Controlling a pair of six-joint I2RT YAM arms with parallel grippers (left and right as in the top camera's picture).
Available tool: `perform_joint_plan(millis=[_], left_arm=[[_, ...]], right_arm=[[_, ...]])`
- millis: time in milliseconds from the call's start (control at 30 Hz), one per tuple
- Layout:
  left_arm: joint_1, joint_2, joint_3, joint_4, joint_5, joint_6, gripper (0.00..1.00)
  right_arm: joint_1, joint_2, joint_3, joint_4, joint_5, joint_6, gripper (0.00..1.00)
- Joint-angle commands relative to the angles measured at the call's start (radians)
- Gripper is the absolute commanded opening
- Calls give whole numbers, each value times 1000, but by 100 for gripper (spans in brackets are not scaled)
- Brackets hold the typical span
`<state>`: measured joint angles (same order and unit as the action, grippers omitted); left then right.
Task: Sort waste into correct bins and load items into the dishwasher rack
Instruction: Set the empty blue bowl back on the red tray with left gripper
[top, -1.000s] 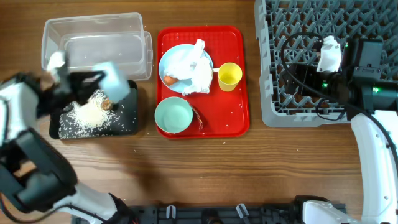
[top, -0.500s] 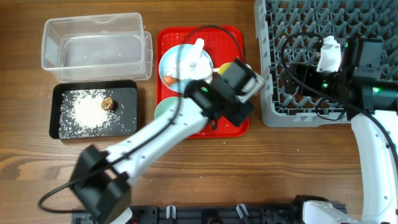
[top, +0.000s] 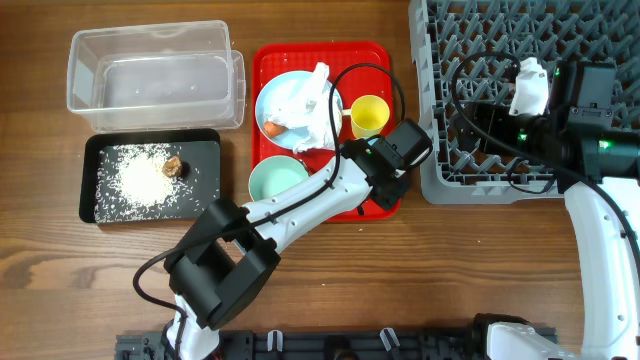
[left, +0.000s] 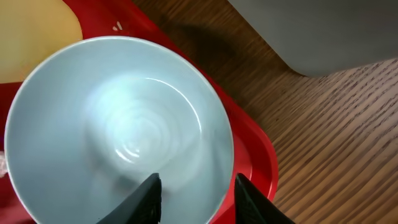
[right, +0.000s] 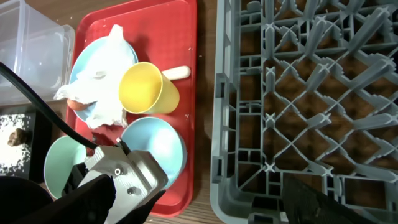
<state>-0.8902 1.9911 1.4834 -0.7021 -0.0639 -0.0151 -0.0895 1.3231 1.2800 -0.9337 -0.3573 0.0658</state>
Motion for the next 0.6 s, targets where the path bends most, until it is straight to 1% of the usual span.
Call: perform_joint_plan(millis=[0,33,67,100,133,167,267,333,433,467,500,533,567], left_arm=[[25,-90,87,-61,-16,-65,47],[39,-122,114,-86,-16,-79,50],[60,-167,142,-113,-16,-99,56],[80,-203,154,-127,-16,-108,58],[125,-278,155,-139,-16,-144,65],[163,-321,155,-148,-15,-165,69],[269,-368,155,-159,-16,-176,84],[332,-365,155,-160,-15,-176,87],[365,-362,155,-151,-8,-184,93],[380,-362,155,-141,23,-184,94],[401,-360,155,-117,92,-180,98],[423,-337,155,-56,188,-144,99],[431,-319,155,-26,219,-142,100]], right_arm=[[2,8,18,19,-11,-44,93],[2,8,18,22,-27,-43,93],[2,8,18,30,-52,-42,93],[3,8,18,37,-71,-39,93],[4,8,18,47,-97,-37,92],[10,8,18,56,-100,-35,91],[55,9,18,129,-80,36,89],[112,18,18,203,-26,100,87],[174,64,18,262,33,148,87],[184,89,18,271,32,156,88],[184,111,18,271,32,171,90],[183,116,18,271,32,170,93],[182,114,19,272,32,166,94]])
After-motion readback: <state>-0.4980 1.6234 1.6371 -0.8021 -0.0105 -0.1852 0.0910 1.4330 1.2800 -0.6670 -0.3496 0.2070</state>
